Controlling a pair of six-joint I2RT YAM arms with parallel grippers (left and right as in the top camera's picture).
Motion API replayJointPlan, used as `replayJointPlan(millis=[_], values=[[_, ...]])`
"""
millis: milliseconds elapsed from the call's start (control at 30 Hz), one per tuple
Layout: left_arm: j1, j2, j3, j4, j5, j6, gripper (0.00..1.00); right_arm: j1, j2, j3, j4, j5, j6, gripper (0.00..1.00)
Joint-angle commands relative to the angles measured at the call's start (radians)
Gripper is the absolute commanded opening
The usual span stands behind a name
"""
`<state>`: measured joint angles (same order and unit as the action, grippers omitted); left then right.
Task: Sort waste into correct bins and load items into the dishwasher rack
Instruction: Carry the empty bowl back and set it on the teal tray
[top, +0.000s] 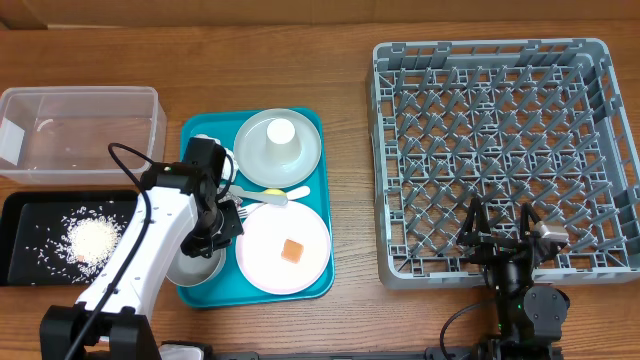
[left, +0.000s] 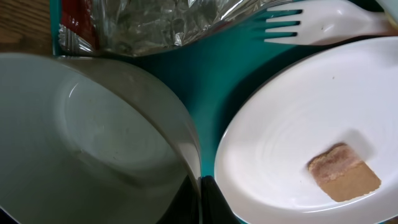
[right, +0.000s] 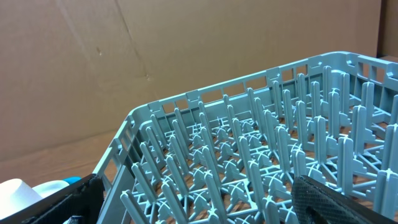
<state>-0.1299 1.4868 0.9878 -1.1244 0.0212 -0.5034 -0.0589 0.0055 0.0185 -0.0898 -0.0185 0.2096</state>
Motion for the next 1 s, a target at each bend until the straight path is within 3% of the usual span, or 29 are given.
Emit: replayJointPlan(millis=[0, 67, 133, 167, 433, 633, 833, 900, 967], values=[[-0.008, 0.012, -0.007, 0.012, 0.0, -0.021, 0.04, -0.006, -0.003, -0.01, 0.007, 0.01, 0.008, 1.0], [-0.008, 0.012, -0.007, 0.012, 0.002, -0.02, 0.09, -0.006, -0.003, -0.01, 0.006, 0.01, 0.008, 1.0], [-0.008, 0.012, -0.007, 0.011, 0.002, -0.016, 0.31, -0.006, -0.003, -0.01, 0.007, 0.01, 0.008, 1.0], [-0.008, 0.012, -0.007, 0.012, 0.002, -0.013, 0.34, -0.006, -0.003, -0.01, 0.006, 0.01, 0.008, 1.0], [-0.008, 0.009, 0.022, -0.021, 0.009, 0.003, 0.35, -0.006, -0.003, -0.01, 0.006, 0.01, 0.008, 1.0], [-0.008, 0.006, 0.148, -0.148, 0.004, 0.003, 0.28, -0.006, -0.003, -0.01, 0.007, 0.01, 0.008, 1.0], [0.053, -0.034, 0.312, -0.229, -0.024, 0.01, 0.34, -0.006, -0.003, -0.01, 0.007, 0.01, 0.008, 1.0], [0.096, -0.05, 0.354, -0.238, -0.055, 0.01, 0.52, -0.006, -0.003, -0.01, 0.006, 0.01, 0.008, 1.0], [0.151, -0.065, 0.382, -0.244, -0.055, 0.01, 1.0, -0.006, -0.003, -0.01, 0.006, 0.01, 0.008, 1.0]])
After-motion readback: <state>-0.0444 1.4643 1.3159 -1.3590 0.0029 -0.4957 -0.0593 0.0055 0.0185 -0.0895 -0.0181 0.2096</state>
